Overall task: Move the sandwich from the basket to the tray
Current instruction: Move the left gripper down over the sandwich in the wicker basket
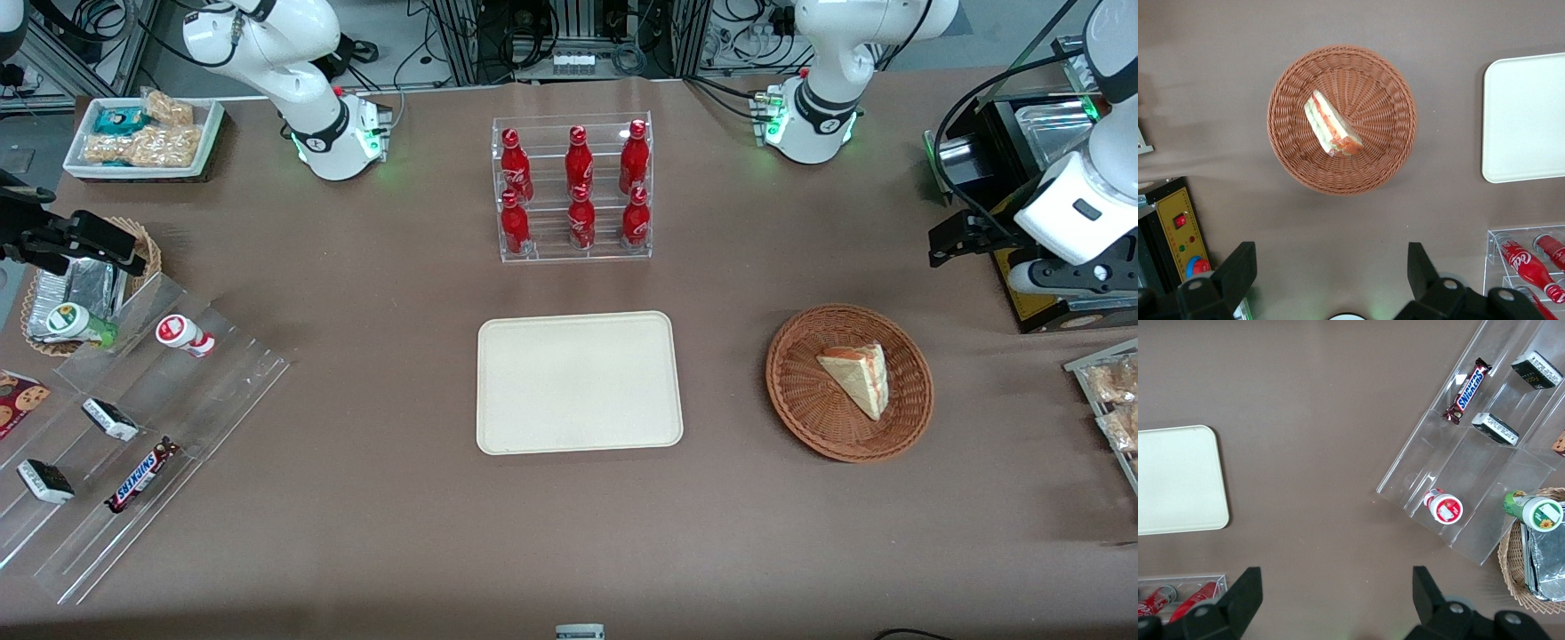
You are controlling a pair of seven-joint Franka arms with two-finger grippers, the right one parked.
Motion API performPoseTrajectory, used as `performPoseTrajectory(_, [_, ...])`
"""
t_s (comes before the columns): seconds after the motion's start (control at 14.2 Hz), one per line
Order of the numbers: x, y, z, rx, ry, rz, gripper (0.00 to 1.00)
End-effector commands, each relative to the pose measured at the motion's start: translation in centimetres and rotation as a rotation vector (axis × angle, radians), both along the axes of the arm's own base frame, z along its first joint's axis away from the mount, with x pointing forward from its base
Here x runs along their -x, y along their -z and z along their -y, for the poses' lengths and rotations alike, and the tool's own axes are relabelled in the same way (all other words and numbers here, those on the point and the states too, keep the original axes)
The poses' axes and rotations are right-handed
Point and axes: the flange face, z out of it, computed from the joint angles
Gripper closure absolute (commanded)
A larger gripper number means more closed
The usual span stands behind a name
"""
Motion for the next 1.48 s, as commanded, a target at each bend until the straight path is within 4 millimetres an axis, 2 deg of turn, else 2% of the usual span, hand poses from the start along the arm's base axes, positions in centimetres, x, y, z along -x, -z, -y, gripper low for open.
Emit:
performPoseTrajectory(0.0, [-0.5, 3.8, -0.2, -0.017, 0.001, -0.051, 0.00])
performPoseTrajectory(0.28, [-0.4, 12.0, -0.4, -0.017, 0.001, -0.037, 0.00])
performPoseTrajectory(0.42, [-0.2, 16.3, -1.9, -0.014, -0.028, 0.001, 0.00])
performPoseTrajectory(0.56, [0.7, 20.8, -2.2, -0.013, -0.055, 0.047, 0.00])
performPoseTrajectory(0.63, [1.1, 22.3, -2.2, -0.013, -0.087, 0.071, 0.00])
performPoseTrajectory(0.84, [1.5, 24.8, -2.2, -0.018, -0.216, 0.099, 0.00])
performPoseTrajectory(1.2, [0.4, 27.5, -2.1, -0.027, -0.624, 0.135, 0.00])
performPoseTrajectory(1.41, [-0.3, 29.6, -1.9, -0.015, -0.811, 0.164, 0.00])
